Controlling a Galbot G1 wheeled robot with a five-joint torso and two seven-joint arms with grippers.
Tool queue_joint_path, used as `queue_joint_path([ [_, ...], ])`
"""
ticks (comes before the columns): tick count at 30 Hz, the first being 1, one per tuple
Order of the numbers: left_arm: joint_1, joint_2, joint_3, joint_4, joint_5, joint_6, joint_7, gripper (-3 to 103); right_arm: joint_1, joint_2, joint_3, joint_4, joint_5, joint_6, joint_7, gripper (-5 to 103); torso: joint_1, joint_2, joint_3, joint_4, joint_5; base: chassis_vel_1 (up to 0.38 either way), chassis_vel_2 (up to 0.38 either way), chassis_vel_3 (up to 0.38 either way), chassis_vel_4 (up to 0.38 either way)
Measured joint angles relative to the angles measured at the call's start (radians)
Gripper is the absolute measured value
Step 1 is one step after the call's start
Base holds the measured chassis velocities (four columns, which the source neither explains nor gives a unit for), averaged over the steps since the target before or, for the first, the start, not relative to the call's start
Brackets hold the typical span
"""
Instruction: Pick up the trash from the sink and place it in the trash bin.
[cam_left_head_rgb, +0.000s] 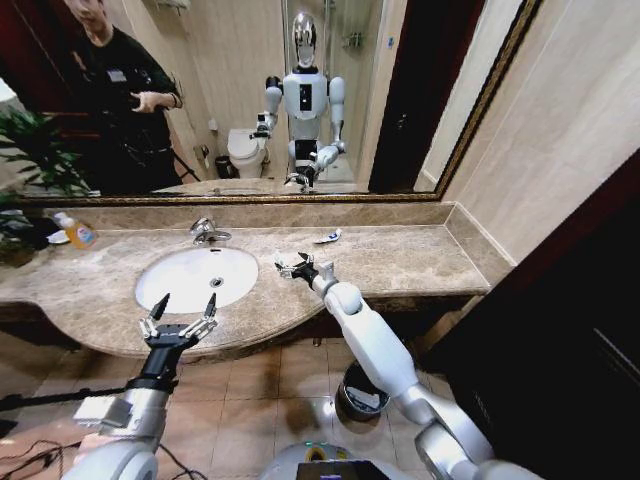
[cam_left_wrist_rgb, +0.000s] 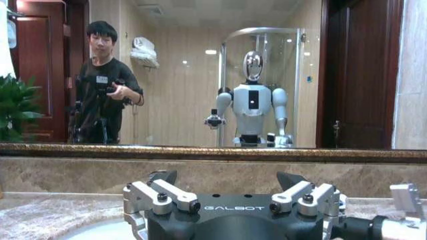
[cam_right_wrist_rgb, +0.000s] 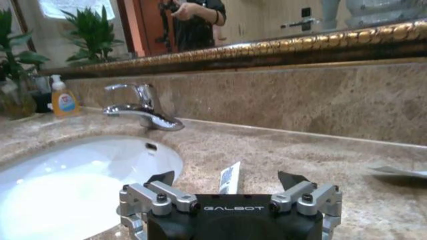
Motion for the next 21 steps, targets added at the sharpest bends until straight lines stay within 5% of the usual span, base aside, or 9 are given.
queue_joint_path([
  [21, 0.000, 0.000, 0.000, 0.000, 0.000, 0.000, 0.000, 100, 0.027, 0.025, -0.031, -0.055, -0.008, -0.057, 0.110, 94, 0.000, 0.000, 0.000, -0.0001, 0.0001, 0.000, 0.000, 0.000, 0.000],
])
